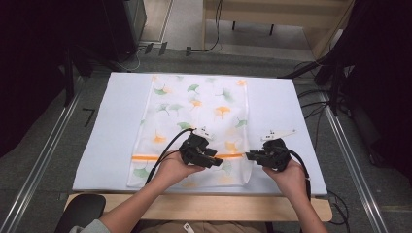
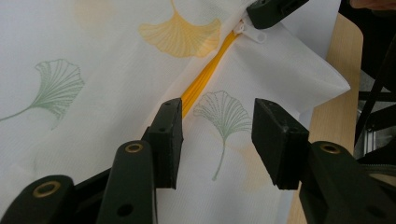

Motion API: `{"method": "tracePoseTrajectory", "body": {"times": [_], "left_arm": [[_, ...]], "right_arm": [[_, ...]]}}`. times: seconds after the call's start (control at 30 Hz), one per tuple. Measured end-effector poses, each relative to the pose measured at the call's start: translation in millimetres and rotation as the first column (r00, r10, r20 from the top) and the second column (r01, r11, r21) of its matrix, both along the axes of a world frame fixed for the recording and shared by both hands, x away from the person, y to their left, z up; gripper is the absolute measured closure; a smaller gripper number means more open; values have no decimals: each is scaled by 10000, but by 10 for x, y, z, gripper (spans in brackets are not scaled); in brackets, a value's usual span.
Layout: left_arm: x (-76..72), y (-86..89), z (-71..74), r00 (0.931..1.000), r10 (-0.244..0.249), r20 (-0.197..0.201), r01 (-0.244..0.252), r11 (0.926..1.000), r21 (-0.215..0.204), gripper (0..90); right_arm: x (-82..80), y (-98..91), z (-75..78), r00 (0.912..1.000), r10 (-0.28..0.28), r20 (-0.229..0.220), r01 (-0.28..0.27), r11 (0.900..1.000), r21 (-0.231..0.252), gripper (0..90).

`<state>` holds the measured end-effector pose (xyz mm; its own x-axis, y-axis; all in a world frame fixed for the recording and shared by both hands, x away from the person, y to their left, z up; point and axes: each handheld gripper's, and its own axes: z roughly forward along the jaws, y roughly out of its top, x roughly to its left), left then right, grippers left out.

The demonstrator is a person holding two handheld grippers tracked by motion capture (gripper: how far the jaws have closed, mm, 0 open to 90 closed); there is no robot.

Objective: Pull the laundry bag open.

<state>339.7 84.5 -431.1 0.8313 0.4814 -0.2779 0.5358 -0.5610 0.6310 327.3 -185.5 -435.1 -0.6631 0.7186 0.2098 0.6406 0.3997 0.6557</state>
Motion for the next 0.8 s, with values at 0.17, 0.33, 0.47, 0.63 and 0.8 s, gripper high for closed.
{"method": "tracePoseTrajectory", "body": {"times": [0.17,0.33,0.47,0.63,0.8], "left_arm": [[-29,-86,0,9997,-212,79,212,9998,-13,573],[-63,-232,2,9990,-449,70,450,9990,-62,573],[-49,-314,-20,9992,-393,-18,393,9991,-146,579],[-51,-407,-47,9988,-486,6,486,9987,-150,586],[-33,-495,-80,9987,-512,72,511,9987,47,583]], "right_arm": [[-24,13,41,9998,11,174,-12,10000,72,845],[-69,74,95,9985,272,480,-276,9996,70,846],[-67,105,87,9979,415,492,-420,9991,85,846],[-65,117,74,9982,448,387,-448,9990,2,847],[-68,122,84,9982,487,347,-495,9986,202,846]]}}
